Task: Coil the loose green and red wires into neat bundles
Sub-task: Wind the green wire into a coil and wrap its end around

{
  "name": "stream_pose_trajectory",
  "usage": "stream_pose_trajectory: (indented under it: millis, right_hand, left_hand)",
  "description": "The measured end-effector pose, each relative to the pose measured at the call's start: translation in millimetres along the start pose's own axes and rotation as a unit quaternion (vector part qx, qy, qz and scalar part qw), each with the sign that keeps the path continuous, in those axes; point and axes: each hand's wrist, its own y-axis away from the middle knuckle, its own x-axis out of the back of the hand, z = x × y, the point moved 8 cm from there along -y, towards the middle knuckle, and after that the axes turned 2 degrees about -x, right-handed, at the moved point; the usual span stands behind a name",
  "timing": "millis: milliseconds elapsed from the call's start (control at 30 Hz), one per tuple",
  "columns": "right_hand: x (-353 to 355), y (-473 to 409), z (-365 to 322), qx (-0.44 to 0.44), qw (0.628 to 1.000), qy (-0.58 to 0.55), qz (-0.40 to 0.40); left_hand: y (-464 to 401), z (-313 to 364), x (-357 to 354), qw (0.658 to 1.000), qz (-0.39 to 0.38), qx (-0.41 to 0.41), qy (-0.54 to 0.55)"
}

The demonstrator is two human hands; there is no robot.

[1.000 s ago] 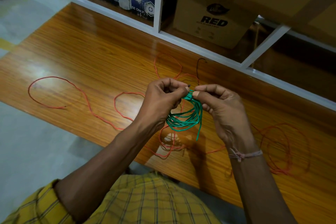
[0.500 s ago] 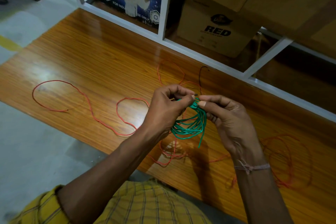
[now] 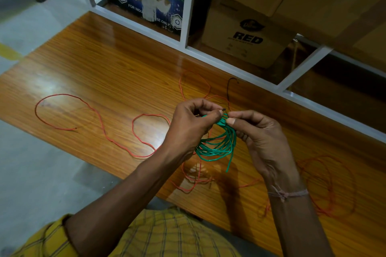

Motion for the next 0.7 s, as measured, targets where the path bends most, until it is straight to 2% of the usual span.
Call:
stream_pose_trajectory:
  millis: [700]
  right_hand:
    - [3.5, 1.0, 5.3, -0.012, 1.000, -0.010, 0.018]
  left_hand:
    - [-1.1, -2.1, -1.3, 0.999, -0.003, -0.023, -0.021]
